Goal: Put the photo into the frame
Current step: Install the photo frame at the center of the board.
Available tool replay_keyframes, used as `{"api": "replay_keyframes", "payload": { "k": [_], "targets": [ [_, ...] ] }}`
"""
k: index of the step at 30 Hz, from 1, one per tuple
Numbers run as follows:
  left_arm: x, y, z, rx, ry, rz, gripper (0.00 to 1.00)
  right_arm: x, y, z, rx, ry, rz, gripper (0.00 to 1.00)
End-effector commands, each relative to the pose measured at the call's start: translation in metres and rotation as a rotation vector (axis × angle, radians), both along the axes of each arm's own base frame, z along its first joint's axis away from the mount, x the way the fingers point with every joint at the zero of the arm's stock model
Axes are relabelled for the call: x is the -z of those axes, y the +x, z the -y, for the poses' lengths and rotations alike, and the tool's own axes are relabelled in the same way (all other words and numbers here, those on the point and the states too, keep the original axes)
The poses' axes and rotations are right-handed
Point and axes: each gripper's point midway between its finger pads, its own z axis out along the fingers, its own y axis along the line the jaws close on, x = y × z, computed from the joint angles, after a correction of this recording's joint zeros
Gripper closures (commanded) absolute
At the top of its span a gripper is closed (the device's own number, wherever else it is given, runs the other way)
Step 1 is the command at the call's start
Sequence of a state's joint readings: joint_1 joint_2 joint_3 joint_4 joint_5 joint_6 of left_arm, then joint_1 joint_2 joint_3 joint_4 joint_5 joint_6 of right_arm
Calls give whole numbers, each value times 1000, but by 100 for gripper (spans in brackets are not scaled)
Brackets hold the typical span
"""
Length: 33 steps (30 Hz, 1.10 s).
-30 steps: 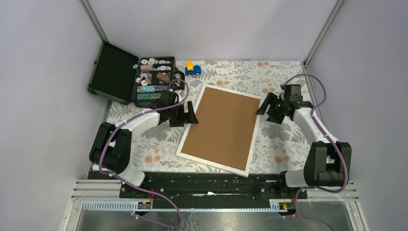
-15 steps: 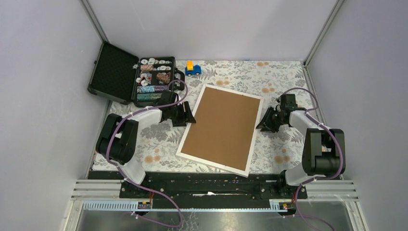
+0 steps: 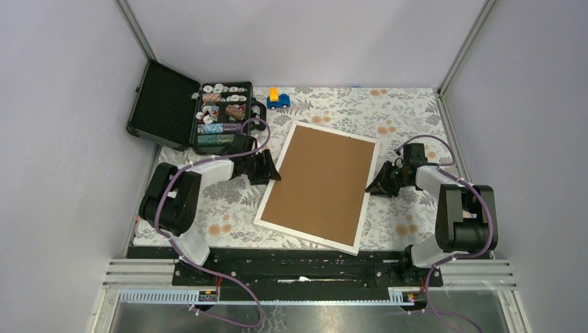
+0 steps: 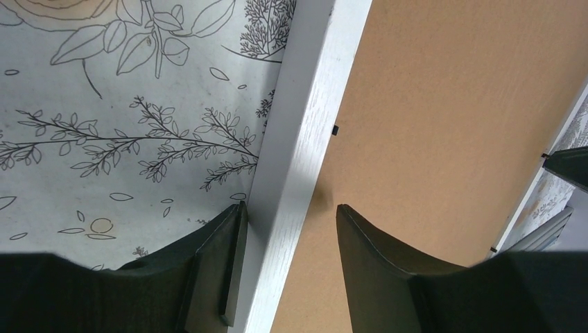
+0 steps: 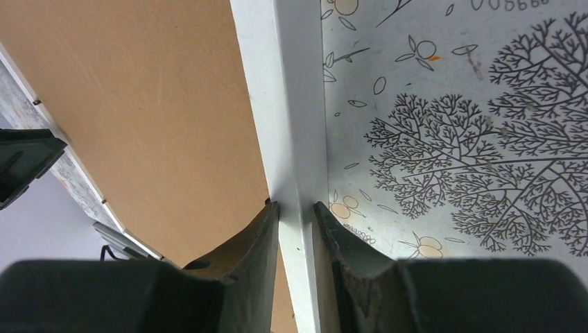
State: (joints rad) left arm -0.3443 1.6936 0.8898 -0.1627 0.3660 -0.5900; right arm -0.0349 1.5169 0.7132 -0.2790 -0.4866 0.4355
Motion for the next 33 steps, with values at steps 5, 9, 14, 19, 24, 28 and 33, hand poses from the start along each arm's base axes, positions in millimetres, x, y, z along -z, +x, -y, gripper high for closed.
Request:
{"api": "replay_keyframes", "payload": {
  "k": [5, 9, 14, 19, 24, 28, 33],
  "targets": [
    [0, 2, 6, 23, -28, 12, 47, 11, 10, 1, -4, -10, -3, 71],
    [5, 0, 12, 64, -28, -8, 48, 15, 12, 1, 2, -17, -19, 71],
    [8, -4, 23, 101, -40, -23, 50, 26, 13, -3, -14, -56, -51, 71],
    [12, -7, 26, 130, -38, -32, 51, 29, 20, -10, -82, -155, -63, 70],
    [13, -8, 25, 136, -28, -33, 52, 29, 30, -8, -144, -296, -96, 70],
    [15, -9, 23, 136, -17, -38, 53, 30, 39, -8, -249, -423, -174, 69],
    [16, -10, 22, 138, -12, -41, 53, 43, 47, -17, -360, -639, -261, 69]
  ]
}}
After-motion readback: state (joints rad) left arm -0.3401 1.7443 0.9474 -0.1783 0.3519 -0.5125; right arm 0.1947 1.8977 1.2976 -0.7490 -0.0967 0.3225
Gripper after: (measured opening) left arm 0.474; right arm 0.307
